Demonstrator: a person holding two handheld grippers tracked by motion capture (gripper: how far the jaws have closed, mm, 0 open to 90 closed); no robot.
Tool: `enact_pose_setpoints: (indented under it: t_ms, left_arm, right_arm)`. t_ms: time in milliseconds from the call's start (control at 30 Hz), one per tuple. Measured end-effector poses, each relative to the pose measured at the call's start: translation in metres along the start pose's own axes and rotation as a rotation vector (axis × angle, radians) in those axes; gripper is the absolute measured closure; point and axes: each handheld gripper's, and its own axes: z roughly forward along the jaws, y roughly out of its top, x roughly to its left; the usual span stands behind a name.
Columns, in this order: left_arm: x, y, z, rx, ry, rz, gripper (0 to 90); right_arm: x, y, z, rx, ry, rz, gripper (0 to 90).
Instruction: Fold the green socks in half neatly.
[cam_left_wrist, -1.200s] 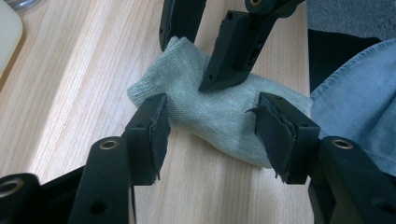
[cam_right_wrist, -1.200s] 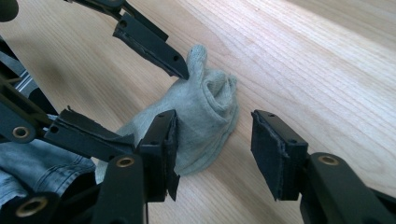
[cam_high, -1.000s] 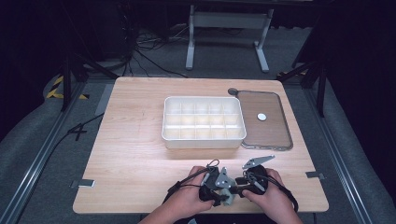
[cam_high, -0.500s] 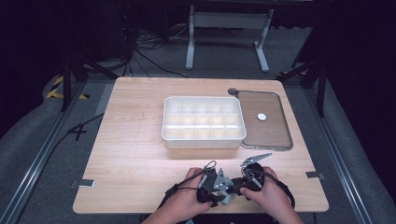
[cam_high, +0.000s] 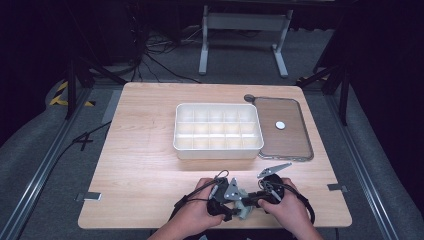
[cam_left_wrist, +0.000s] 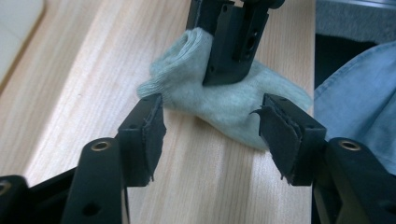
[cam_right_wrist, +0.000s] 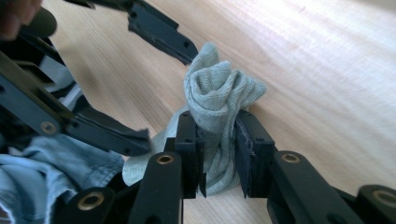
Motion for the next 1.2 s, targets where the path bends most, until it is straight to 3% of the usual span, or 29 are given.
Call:
enact_pose_setpoints:
  t_ms: [267,600,800,900,1200]
  left_arm:
    - [0.015,-0.006,-0.026,-0.007,0.046,-0.048,37.6]
    - [0.023,-0.011,-0.039,-0.009,0.088,-0.098,36.8]
    - [0.027,-0.013,-0.045,-0.017,0.102,-0.113,36.7]
    - [0.029,-0.015,-0.047,-0.027,0.107,-0.127,36.7]
    - [0.031,-0.017,-0.050,-0.038,0.118,-0.136,37.2]
  right_arm:
    - [0.007,0.007,-0.019,-0.079,-0.095,-0.095,73.1]
    - [0.006,0.016,-0.038,-0.129,-0.127,-0.104,72.6]
    - [0.004,0.024,-0.049,-0.148,-0.152,-0.166,72.3]
    - [0.003,0.030,-0.057,-0.171,-0.151,-0.173,72.2]
    - [0.002,0.046,-0.071,-0.167,-0.181,-0.198,72.0]
